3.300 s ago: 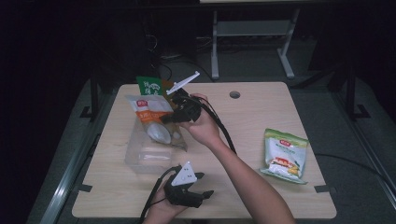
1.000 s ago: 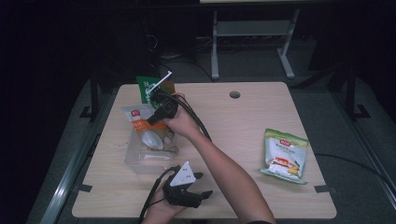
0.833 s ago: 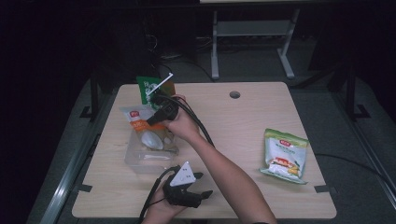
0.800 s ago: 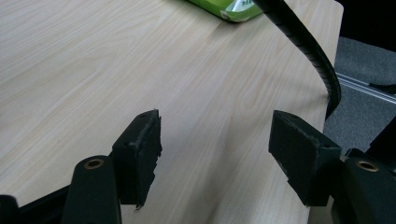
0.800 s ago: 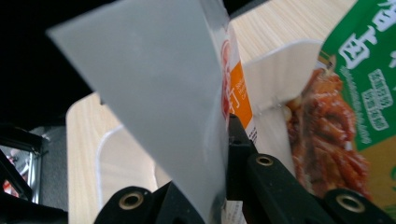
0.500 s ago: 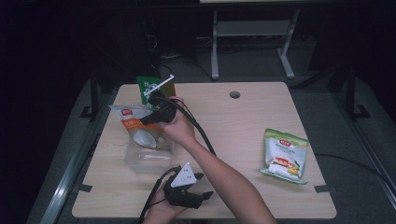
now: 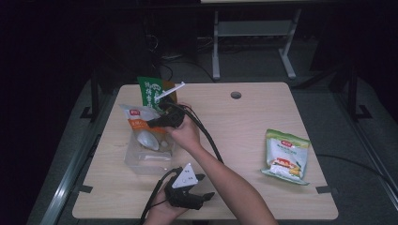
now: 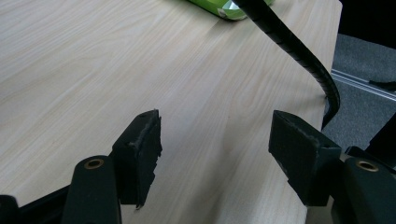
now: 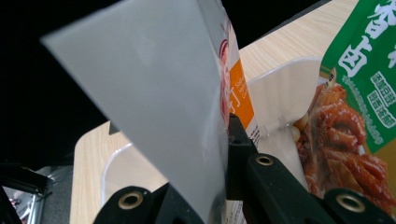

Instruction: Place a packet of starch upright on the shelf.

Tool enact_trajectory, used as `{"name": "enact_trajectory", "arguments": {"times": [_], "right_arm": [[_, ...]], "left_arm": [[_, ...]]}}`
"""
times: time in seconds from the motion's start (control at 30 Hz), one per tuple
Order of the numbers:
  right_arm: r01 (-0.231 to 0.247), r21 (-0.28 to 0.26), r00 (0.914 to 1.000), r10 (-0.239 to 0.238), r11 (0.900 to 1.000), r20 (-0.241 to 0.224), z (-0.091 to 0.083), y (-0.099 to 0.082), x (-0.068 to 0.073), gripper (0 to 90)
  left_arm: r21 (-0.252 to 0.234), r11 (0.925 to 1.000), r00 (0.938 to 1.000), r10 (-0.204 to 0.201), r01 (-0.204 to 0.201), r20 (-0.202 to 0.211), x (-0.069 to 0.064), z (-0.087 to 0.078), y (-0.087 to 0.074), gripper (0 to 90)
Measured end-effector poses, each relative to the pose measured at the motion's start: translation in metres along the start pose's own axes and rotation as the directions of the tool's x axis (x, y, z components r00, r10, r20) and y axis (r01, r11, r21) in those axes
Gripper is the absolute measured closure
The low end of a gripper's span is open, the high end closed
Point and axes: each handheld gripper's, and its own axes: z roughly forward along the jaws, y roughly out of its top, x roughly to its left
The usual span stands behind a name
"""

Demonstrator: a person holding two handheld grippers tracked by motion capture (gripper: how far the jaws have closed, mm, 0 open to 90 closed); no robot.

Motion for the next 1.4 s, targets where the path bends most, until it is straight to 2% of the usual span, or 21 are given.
{"name": "enact_trajectory", "arguments": {"times": [0.23, 0.3, 0.37, 0.4, 0.7, 0.87, 0.97, 1.13, 1.4], "right_arm": [[0.008, -0.007, 0.9995, -0.009, 0.9999, -0.029, -0.003, -0.009, -0.005, 90.0], [0.028, 0.01, 0.9994, -0.028, 0.9995, -0.018, 0.0, -0.01, -0.004, 90.0], [0.032, 0.012, 0.9989, -0.032, 0.9994, -0.036, 0.002, -0.011, -0.004, 89.9], [0.043, 0.014, 0.9987, -0.042, 0.999, -0.029, 0.002, -0.011, -0.004, 89.9], [0.034, 0.017, 0.9994, -0.034, 0.9993, -0.007, 0.001, -0.011, -0.009, 89.8], [0.01, 0.011, 0.9999, -0.01, 0.9999, -0.004, 0.0, -0.012, -0.015, 89.4], [-0.008, 0.009, 1.0, 0.008, 0.9999, -0.001, -0.003, -0.012, -0.017, 85.6], [-0.002, 0.021, 1.0, 0.002, 0.9998, 0.002, -0.006, -0.013, -0.017, 77.6], [-0.004, 0.035, 0.9999, 0.004, 0.9994, -0.016, -0.017, -0.012, -0.014, 72.2]], "left_arm": [[0.003, 1.0, 1.0, -0.003, 0.003, 0.004, 0.0, 0.001, 0.0, 33.8], [0.008, 1.0, 1.0, 0.002, -0.002, 0.004, 0.0, 0.0, 0.0, 33.8], [0.001, 1.0, 1.0, 0.005, -0.005, -0.001, 0.0, 0.0, 0.0, 33.8], [0.0, 1.0, 1.0, 0.002, -0.002, -0.002, 0.001, 0.0, 0.0, 33.8], [0.001, 1.0, 1.0, 0.003, -0.003, 0.0, 0.0, 0.0, 0.0, 33.8], [0.002, 1.0, 1.0, 0.001, -0.001, -0.001, 0.0, 0.0, 0.0, 33.8], [0.002, 1.0, 1.0, 0.001, -0.001, 0.0, 0.0, 0.0, 0.0, 33.8], [0.001, 1.0, 1.0, -0.003, 0.003, -0.005, 0.001, 0.0, 0.0, 33.0], [-0.001, 1.0, 1.0, -0.007, 0.007, -0.006, 0.0, 0.001, 0.0, 32.5]]}}
